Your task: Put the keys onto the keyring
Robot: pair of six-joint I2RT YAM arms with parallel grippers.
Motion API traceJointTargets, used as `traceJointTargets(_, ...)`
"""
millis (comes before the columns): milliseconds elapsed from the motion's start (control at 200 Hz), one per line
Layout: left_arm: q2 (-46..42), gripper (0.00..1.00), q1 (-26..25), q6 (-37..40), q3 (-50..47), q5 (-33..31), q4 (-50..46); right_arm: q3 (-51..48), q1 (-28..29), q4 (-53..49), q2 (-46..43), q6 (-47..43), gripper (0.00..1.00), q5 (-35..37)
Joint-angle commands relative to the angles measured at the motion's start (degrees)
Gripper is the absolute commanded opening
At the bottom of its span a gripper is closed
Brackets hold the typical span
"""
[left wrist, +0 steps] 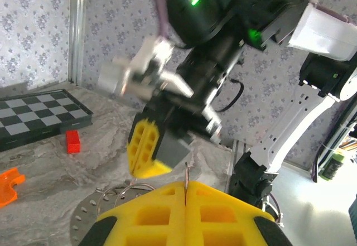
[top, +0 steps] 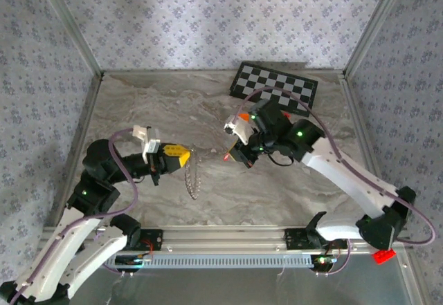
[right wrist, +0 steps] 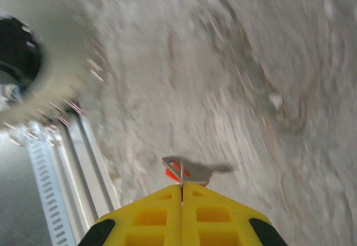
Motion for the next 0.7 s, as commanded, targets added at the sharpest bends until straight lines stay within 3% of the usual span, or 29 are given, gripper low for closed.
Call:
traceJointTargets(0, -0.8, 0.00, -0.3, 1.8, 0.1, -2.4, 0.2, 0.2, -0.2, -8.2, 3.3, 2.8, 0.00, 6.4)
traceJointTargets(100, -1.4, 0.00, -0.3, 1.9, -0.6, -2.8, 0.2, 2.5, -0.4, -14.2, 8.2, 4.3, 0.00, 12.4)
traceJointTargets(190, -1.9, 0.00, -0.3, 2.5, -0.9, -3.1, -0.1, 2.5, -0.4, -17.1, 11.6, 6.0, 0.00, 13.3)
traceJointTargets(695, -4.0, 0.00, -0.3, 4.2, -0.7, -1.5, -2.6, -5.1, 0.2, -13.2, 23.6, 8.9, 0.00, 8.4)
